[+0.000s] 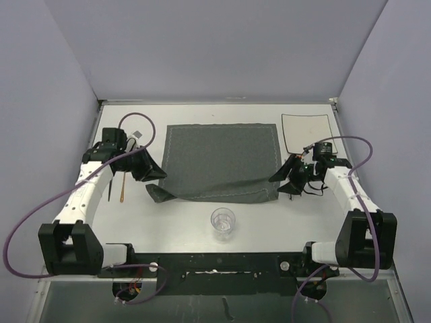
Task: Set the dinner table for one person
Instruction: Flatten out the napkin at the center of the board.
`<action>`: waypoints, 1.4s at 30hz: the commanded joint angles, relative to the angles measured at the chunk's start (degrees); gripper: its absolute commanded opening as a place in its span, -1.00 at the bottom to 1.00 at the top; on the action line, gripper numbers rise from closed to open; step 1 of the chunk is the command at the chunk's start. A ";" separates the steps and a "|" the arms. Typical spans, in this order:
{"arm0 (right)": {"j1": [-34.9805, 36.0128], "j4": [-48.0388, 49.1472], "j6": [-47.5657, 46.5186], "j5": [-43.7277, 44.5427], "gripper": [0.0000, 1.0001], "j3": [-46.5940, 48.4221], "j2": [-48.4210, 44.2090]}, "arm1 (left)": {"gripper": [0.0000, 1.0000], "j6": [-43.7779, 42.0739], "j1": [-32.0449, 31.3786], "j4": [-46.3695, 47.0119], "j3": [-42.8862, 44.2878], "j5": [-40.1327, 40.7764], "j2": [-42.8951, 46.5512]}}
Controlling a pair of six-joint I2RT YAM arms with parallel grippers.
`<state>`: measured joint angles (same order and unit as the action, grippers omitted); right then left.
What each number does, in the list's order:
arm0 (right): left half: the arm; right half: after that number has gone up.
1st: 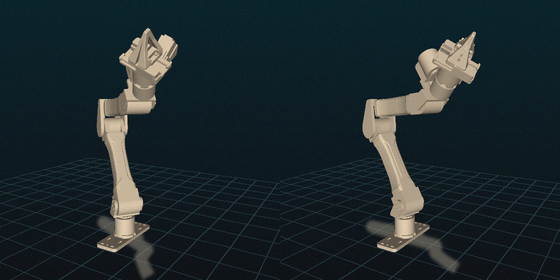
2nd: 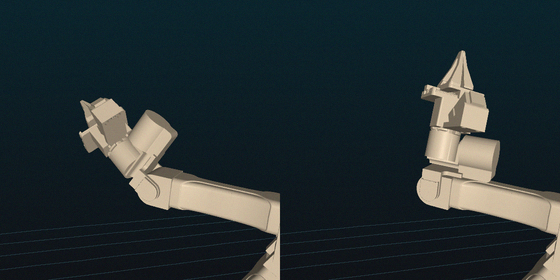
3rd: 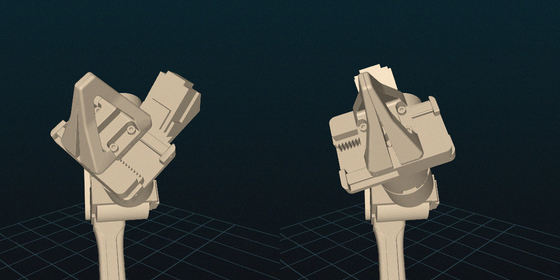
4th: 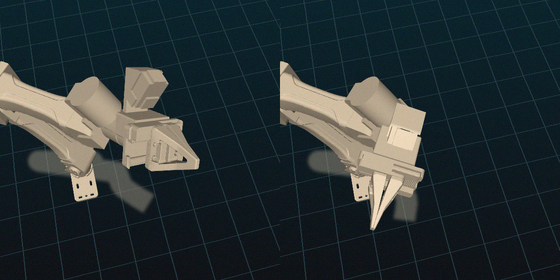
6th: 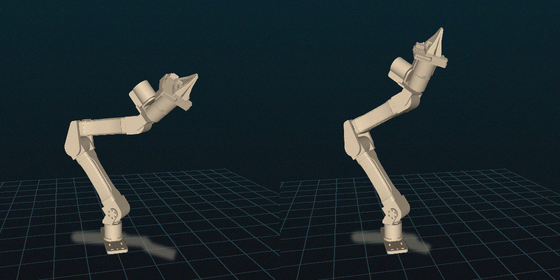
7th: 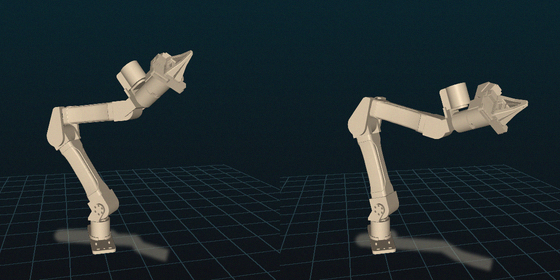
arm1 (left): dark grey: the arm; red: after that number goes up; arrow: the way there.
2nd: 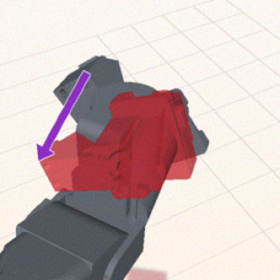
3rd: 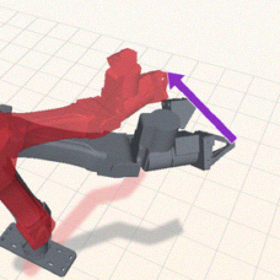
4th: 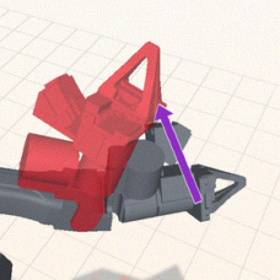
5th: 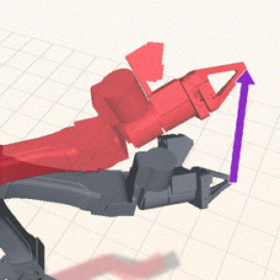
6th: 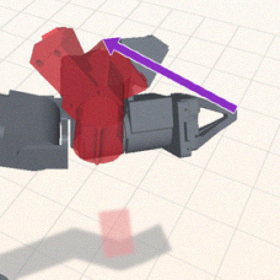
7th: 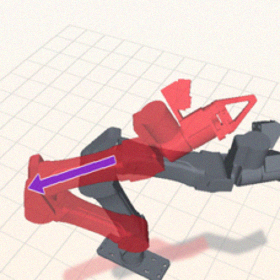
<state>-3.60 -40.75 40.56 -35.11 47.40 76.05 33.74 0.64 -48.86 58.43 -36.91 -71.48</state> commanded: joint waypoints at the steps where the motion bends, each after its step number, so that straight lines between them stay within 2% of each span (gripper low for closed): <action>1: 0.17 -1.46 -2.66 2.79 0.03 9.38 -0.97 | -0.86 -2.18 -5.58 5.74 8.60 7.18 -8.67; 3: 0.17 -1.39 -2.93 4.15 0.02 13.05 0.85 | -1.00 -3.18 -7.07 5.86 11.84 9.23 -13.85; 5: 0.26 -0.12 -2.79 5.92 -0.10 16.29 3.06 | -1.00 -4.30 -8.48 5.40 15.62 11.85 -19.72; 7: 0.41 1.36 -2.89 8.08 -0.40 19.64 6.38 | -1.00 -5.08 -9.85 5.26 18.87 14.31 -25.33; 9: 0.63 1.91 -3.80 9.41 -0.95 23.65 11.61 | -1.00 -5.42 -10.65 4.68 22.04 16.28 -31.03; 10: 0.87 1.44 -4.39 9.93 -1.00 25.81 16.03 | -1.00 -5.48 -11.00 4.46 24.08 16.85 -33.55; 16: 3.99 0.66 -6.65 12.44 -1.00 35.31 33.23 | -1.00 -5.78 -11.97 2.90 32.69 18.99 -45.93; 26: 10.83 -2.17 -7.80 19.95 -1.00 49.47 50.35 | -1.00 -6.52 -11.74 -2.15 46.40 21.60 -56.90; 34: 12.31 -7.22 -8.83 22.71 -1.00 61.57 58.11 | -1.00 -6.41 -10.92 -7.28 59.30 21.86 -67.33; 42: 12.32 -8.60 -8.78 24.74 -1.00 63.79 58.60 | -1.00 -6.05 -8.91 -14.51 77.18 22.05 -78.39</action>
<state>8.95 -47.68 32.97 -14.52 109.62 133.88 28.05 -9.78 -59.88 127.48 -16.73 -144.03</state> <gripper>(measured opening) 0.021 0.006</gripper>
